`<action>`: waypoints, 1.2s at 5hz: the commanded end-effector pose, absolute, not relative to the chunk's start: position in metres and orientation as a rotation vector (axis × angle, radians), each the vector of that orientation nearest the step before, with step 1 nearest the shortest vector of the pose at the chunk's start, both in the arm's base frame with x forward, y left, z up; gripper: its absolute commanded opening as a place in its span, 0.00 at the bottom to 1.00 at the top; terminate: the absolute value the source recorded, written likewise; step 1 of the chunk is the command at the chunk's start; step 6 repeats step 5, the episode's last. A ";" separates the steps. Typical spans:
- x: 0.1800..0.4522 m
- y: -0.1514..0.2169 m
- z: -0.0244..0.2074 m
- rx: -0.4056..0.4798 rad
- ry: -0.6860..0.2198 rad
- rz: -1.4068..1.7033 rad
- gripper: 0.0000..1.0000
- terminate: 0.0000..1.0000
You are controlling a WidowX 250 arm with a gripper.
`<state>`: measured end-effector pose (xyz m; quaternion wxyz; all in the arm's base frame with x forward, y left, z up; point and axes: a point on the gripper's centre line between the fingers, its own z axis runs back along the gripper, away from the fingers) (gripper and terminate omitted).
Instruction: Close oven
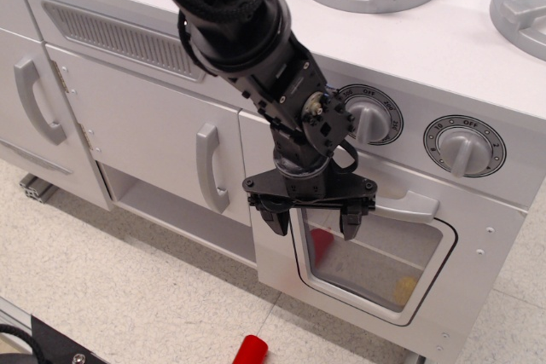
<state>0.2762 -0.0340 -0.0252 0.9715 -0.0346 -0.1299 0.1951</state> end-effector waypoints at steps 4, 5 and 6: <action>0.257 -0.028 0.022 -0.116 -0.252 0.342 1.00 0.00; 0.257 -0.028 0.022 -0.116 -0.252 0.342 1.00 1.00; 0.257 -0.028 0.022 -0.116 -0.252 0.342 1.00 1.00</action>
